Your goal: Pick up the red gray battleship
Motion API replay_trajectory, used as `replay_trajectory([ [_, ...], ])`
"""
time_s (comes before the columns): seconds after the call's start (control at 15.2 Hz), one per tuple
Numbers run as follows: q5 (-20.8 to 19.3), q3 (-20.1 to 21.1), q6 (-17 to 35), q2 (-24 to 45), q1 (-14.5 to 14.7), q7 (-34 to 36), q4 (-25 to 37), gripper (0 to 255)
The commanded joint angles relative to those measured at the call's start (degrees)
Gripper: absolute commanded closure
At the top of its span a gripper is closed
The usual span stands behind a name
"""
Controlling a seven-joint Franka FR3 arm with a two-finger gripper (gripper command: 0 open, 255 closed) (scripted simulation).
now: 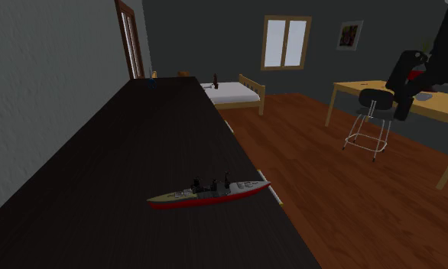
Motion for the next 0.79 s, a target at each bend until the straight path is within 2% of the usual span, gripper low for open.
replay_trajectory([
  [0.0,0.00,0.00,0.00,0.00,0.00,0.00,0.00,0],
  [0.4,7.34,9.23,4.26,-3.56,0.56,14.53,-6.62,0],
  [0.73,13.92,17.71,9.16,-2.99,1.51,26.66,-9.42,0],
])
